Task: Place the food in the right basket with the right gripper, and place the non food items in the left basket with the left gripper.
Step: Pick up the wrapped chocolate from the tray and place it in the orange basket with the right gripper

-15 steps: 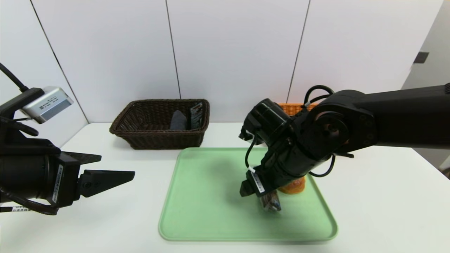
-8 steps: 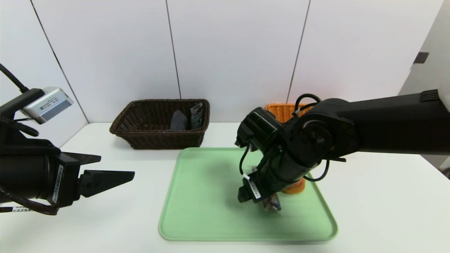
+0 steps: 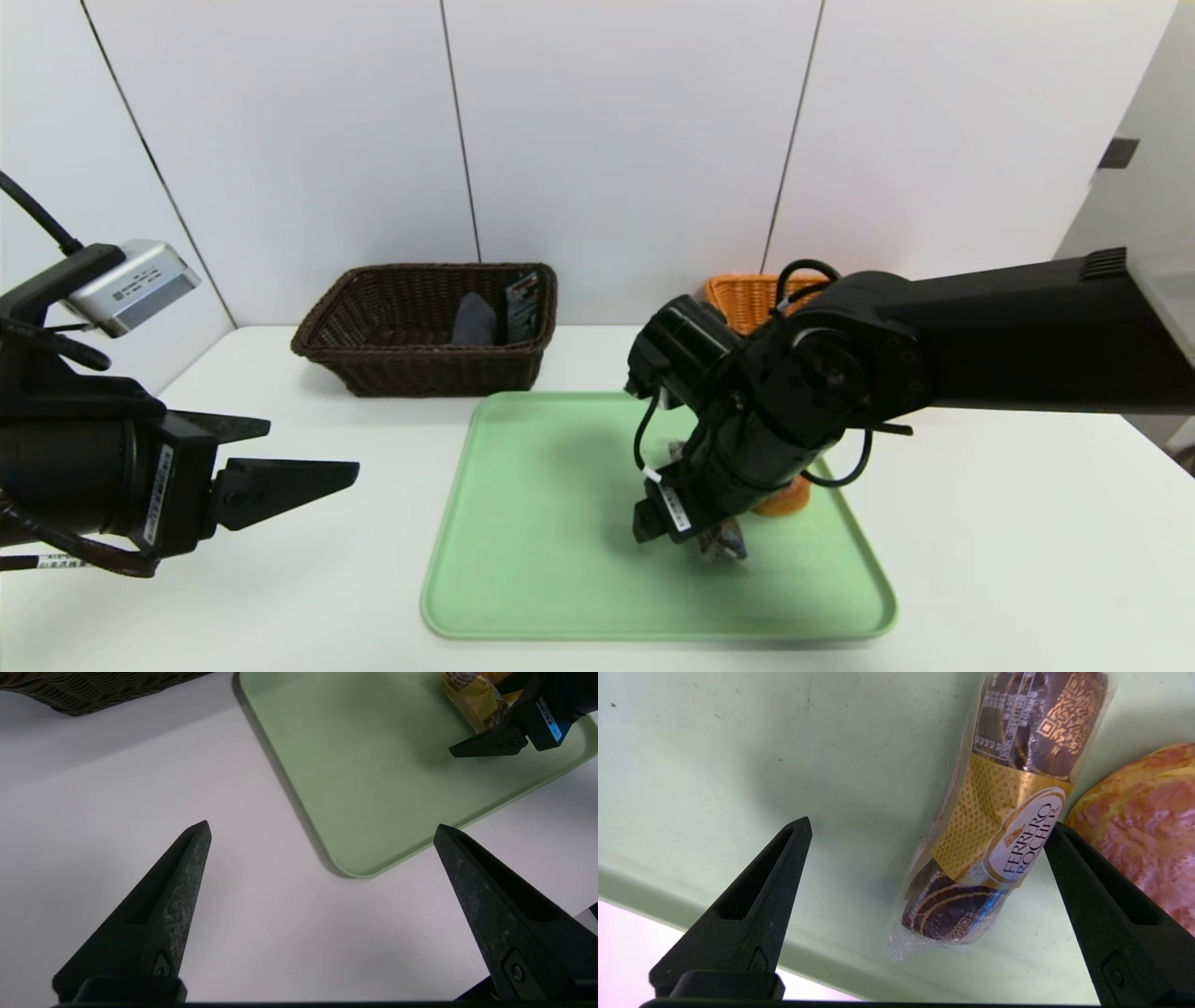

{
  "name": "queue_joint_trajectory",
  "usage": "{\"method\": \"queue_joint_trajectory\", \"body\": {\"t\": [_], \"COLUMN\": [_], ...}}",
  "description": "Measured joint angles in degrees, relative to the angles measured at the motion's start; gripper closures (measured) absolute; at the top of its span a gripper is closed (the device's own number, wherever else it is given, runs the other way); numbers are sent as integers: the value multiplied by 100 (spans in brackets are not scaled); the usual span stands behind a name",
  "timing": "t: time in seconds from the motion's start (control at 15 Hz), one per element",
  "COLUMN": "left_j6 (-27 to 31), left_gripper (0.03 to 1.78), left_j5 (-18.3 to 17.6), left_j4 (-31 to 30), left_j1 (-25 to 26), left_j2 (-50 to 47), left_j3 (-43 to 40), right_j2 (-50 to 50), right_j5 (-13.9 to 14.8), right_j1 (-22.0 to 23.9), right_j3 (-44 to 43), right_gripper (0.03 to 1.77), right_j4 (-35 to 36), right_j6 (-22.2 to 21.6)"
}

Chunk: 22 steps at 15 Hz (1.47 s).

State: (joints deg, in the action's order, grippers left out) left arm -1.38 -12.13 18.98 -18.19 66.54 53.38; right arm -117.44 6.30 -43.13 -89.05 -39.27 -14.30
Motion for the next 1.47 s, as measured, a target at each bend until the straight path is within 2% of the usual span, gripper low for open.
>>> {"method": "queue_joint_trajectory", "body": {"t": [0.27, 0.53, 0.73, 0.8, 0.87, 1.27, 1.47], "left_j6": [0, 1, 0, 0, 0, -2, -5], "left_gripper": [12, 12, 12, 12, 12, 12, 12], "left_j5": [0, -2, 0, -2, -2, -2, -2], "left_j4": [-2, -2, 0, 0, 0, 0, 0], "left_j1": [0, 0, 0, 0, 0, 0, 0], "left_j2": [0, 0, -2, -6, -13, -85, -122], "left_j3": [-2, -2, -16, -22, -27, -24, -9], "right_j2": [-61, -50, -35, -33, -28, 138, 562], "right_j5": [-11, 0, -16, -18, -18, -11, 4], "right_j1": [0, 0, 0, -2, -4, -28, -17], "right_j3": [11, 35, 44, 46, 39, 18, 16], "right_gripper": [10, 71, 103, 132, 171, 170, 170], "right_j4": [11, 33, 46, 63, 77, 115, 674], "right_j6": [11, 13, 20, 24, 24, 27, 28]}}
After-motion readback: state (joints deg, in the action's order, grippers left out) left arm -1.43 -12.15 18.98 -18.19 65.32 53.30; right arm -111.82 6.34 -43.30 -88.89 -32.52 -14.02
